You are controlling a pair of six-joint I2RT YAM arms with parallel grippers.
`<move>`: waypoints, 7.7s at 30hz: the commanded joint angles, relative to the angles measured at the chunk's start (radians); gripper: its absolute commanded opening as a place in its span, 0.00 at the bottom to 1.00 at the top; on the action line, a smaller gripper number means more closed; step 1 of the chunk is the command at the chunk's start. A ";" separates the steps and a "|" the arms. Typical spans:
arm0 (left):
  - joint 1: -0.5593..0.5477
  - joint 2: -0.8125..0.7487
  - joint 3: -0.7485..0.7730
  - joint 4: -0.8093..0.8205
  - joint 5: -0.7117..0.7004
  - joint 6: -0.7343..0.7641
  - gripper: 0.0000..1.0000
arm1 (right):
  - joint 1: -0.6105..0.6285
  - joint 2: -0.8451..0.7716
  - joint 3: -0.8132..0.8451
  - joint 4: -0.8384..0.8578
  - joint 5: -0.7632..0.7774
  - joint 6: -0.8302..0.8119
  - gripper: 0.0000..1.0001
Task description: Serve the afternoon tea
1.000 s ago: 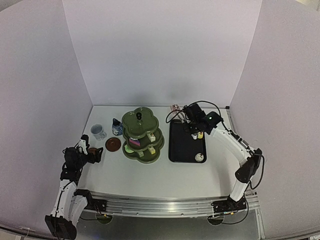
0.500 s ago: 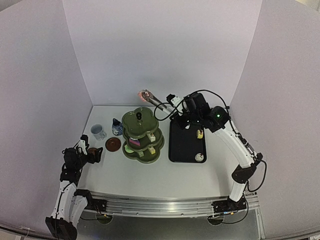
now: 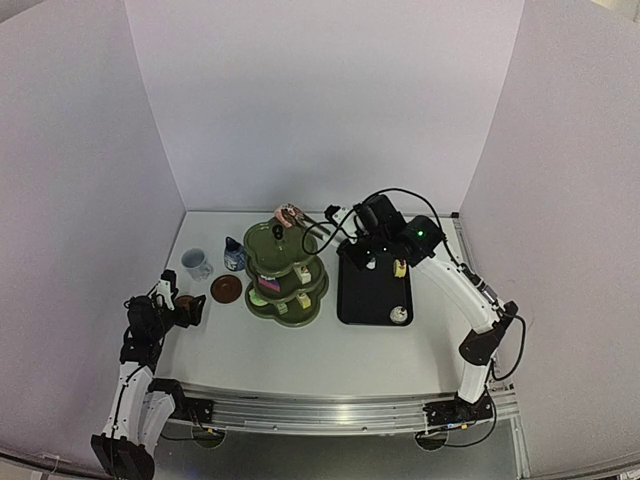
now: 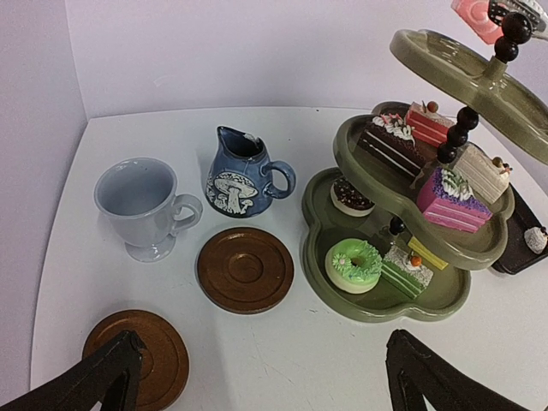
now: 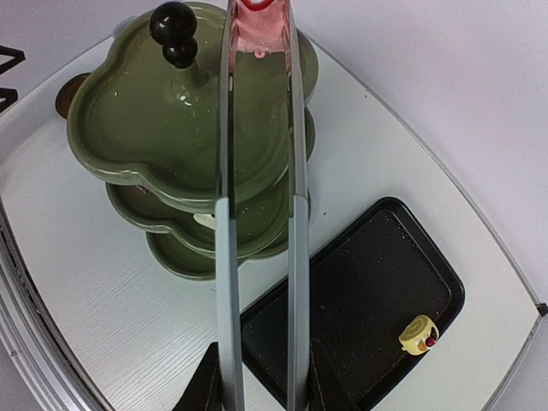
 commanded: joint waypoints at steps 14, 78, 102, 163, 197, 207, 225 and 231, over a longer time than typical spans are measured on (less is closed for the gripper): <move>0.003 -0.003 0.008 0.006 -0.002 0.023 1.00 | -0.001 0.022 0.001 0.022 0.011 0.008 0.24; 0.030 0.128 0.037 0.146 -0.196 -0.331 1.00 | -0.376 -0.369 -0.727 0.177 0.198 0.452 0.33; 0.047 0.199 0.017 0.099 -0.148 -0.152 1.00 | -0.420 -0.329 -0.927 0.294 0.074 0.480 0.35; 0.048 0.053 0.024 0.064 -0.166 -0.209 0.99 | -0.013 -0.268 -0.166 0.052 0.092 0.334 0.00; 0.047 -0.101 0.031 -0.051 0.030 -0.132 1.00 | 0.355 0.158 0.144 0.074 0.412 0.323 0.00; 0.047 -0.095 0.031 -0.048 0.030 -0.129 1.00 | 0.355 0.122 0.064 0.065 0.386 0.346 0.00; 0.047 -0.101 0.025 -0.051 0.030 -0.141 1.00 | 0.355 0.127 0.124 0.065 0.374 0.346 0.30; 0.048 -0.102 0.021 -0.046 0.031 -0.142 1.00 | 0.355 0.117 0.147 0.067 0.368 0.347 0.31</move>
